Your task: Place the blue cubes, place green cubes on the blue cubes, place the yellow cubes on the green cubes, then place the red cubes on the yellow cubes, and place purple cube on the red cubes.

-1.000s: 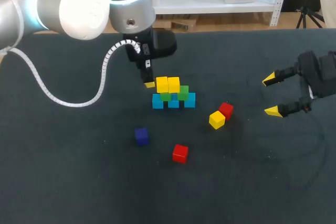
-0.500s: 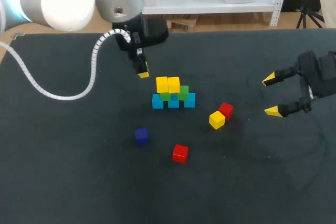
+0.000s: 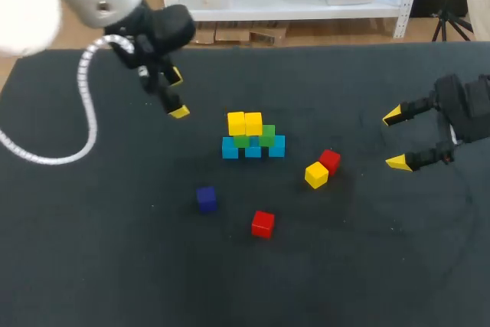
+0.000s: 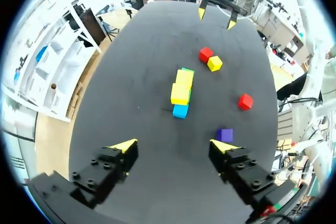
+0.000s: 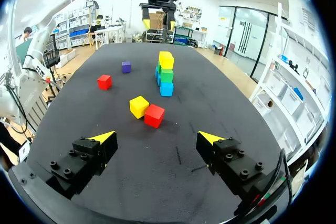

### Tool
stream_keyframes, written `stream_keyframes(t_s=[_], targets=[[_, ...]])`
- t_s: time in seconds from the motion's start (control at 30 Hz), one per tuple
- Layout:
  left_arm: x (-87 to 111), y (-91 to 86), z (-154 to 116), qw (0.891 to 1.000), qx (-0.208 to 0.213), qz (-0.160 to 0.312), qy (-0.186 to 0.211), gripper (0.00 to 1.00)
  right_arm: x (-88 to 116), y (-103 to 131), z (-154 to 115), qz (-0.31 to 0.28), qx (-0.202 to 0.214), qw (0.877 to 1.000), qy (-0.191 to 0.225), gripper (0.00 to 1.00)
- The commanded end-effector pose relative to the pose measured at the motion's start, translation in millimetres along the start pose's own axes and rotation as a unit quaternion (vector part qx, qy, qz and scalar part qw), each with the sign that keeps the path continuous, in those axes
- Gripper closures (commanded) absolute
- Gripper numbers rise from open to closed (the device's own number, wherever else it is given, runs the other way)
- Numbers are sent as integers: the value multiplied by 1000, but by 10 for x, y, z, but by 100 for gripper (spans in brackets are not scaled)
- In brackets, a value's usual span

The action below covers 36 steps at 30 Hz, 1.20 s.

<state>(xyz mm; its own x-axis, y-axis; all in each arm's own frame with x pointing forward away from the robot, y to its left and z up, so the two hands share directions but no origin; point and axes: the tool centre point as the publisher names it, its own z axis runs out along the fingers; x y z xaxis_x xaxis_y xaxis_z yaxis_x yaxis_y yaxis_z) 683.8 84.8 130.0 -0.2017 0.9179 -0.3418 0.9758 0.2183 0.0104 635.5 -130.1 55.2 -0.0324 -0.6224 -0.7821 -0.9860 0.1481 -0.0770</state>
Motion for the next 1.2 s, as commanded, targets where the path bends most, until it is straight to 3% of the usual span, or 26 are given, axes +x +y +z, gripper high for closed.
stream_keyframes(t_s=[0.03, 0.4, 0.9, 1.03, 1.2], targets=[[277, -128, -117, 992, -9, 0, -122, 0, 4, 0, 3, -1, 0, 1000, -1, 0], [462, -221, -185, 985, 4, 0, -171, 0, 4, 0, 3, -1, 0, 1000, -1, 0], [463, -276, -216, 983, 2, 0, -181, 0, 4, 0, 3, -1, 0, 1000, -1, 0], [463, -276, -216, 983, 2, 0, -181, 0, -237, -20, -46, -108, -18, 993, 47, 0], [463, -276, -216, 983, 2, 0, -181, 0, -529, 108, 71, -235, -96, 962, 97, 0]])
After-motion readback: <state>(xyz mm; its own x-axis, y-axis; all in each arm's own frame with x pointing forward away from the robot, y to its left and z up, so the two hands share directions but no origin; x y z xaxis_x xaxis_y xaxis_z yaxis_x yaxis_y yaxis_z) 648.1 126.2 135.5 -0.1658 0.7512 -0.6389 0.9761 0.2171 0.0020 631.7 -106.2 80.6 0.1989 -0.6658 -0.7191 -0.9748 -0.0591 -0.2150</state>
